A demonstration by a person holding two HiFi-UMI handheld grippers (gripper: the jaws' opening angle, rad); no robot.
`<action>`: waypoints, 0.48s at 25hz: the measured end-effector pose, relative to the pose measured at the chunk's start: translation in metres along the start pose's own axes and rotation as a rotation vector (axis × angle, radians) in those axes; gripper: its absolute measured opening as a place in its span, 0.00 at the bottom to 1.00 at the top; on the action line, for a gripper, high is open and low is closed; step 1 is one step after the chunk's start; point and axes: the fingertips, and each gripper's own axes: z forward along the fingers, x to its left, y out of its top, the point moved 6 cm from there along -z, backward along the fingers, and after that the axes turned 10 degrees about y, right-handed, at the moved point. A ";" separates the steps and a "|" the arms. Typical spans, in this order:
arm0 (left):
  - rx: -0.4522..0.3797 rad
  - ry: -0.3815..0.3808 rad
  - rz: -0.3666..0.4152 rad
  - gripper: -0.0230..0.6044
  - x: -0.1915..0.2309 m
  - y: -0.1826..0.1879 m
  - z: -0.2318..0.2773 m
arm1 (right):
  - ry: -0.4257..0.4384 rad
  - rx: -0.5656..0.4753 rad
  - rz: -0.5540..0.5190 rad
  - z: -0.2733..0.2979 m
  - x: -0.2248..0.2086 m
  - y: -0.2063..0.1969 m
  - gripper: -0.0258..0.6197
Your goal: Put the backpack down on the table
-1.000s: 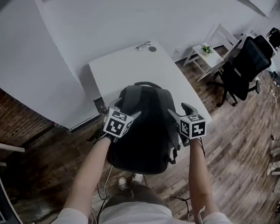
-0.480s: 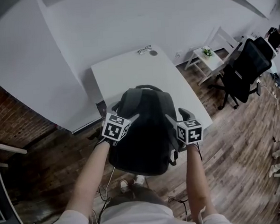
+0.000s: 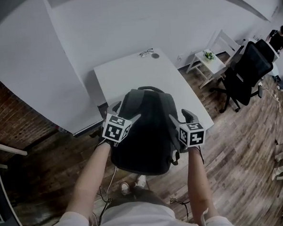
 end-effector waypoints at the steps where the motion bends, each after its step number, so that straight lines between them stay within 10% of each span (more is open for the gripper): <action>1: -0.006 0.003 -0.002 0.73 0.000 0.001 -0.003 | -0.009 -0.010 -0.004 -0.003 0.002 0.001 0.47; 9: -0.046 0.018 -0.001 0.73 0.002 0.008 -0.024 | -0.052 -0.051 -0.011 -0.016 0.021 0.003 0.44; 12: -0.053 0.020 -0.004 0.73 0.003 0.005 -0.030 | -0.089 -0.054 -0.030 -0.021 0.028 0.001 0.26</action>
